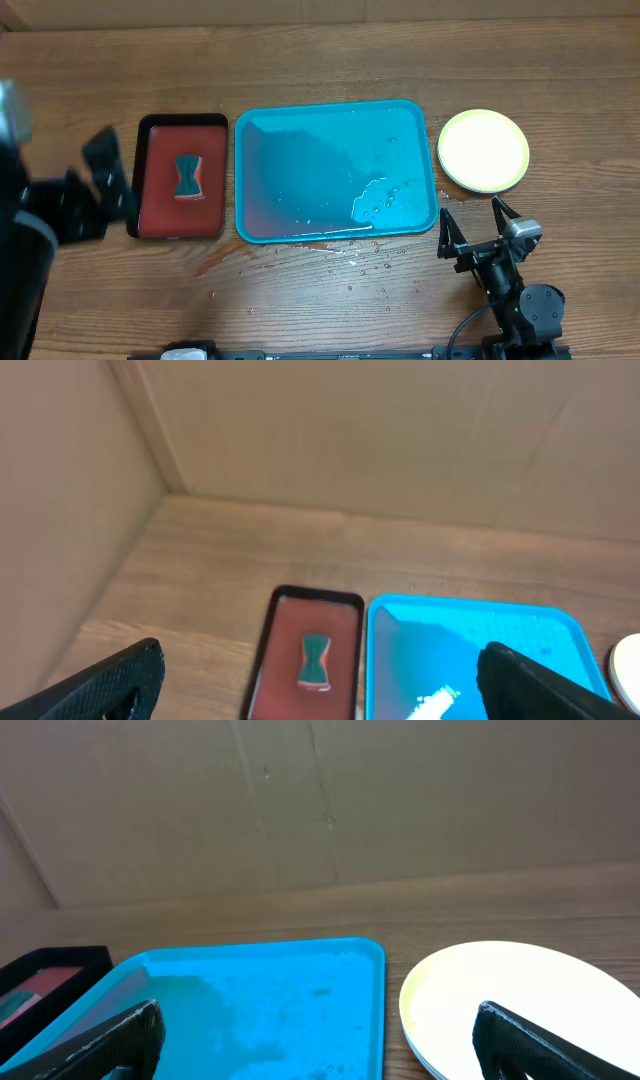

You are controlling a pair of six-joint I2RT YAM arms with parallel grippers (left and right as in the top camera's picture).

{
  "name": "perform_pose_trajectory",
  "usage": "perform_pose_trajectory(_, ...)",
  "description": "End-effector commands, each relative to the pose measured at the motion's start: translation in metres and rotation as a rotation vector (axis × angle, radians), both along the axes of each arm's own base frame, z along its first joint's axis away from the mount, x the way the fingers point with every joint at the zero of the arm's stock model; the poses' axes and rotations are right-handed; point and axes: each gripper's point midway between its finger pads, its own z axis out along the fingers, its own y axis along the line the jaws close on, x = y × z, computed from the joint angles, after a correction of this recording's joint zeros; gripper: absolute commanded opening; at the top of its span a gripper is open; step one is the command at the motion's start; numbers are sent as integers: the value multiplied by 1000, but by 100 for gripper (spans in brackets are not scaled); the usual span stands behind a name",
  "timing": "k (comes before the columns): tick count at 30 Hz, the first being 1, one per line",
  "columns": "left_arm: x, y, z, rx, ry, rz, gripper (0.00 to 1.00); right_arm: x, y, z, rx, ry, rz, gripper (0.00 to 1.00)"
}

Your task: Clean dirty plates on tray and stack at the side

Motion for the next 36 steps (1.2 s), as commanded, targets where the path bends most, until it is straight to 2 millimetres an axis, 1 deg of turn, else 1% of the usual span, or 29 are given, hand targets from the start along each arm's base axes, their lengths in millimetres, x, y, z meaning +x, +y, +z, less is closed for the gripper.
perform_pose_trajectory(1, -18, 1, -1, 49, -8, -12, 100, 0, 1, -2, 0, -2, 6, 100)
perform_pose_trajectory(4, -45, 0, -7, 49, -23, -11, 100, 0, 1, -2, 0, -2, 6, 100)
perform_pose_trajectory(6, -57, 0, -12, 49, -34, -11, 100, 0, 1, -2, 0, -2, 6, 100)
perform_pose_trajectory(8, -65, -2, -18, 47, -53, -17, 100, 0, 1, -2, 0, -2, 6, 100)
perform_pose_trajectory(12, -69, -2, -35, 75, -83, -27, 100, 0, 1, -2, 0, -2, 6, 100)
perform_pose_trajectory(17, -57, -1, -62, 135, -146, -42, 100, 0, 1, -2, 0, -2, 6, 100)
perform_pose_trajectory(23, -31, 3, -113, 145, -225, -19, 100, 0, 1, -2, 0, -2, 6, 100)
perform_pose_trajectory(27, -13, -1, -147, 140, -291, -46, 100, 0, 1, -2, 0, -2, 6, 100)
perform_pose_trajectory(28, -9, -4, -158, 138, -310, -60, 100, 0, 1, -2, 0, -2, 6, 100)
perform_pose_trajectory(34, 4, -5, -213, 138, -350, -73, 100, 0, 1, -2, 0, -2, 6, 100)
perform_pose_trajectory(36, 8, -5, -228, 147, -356, -74, 100, 0, 1, -2, 0, -2, 6, 100)
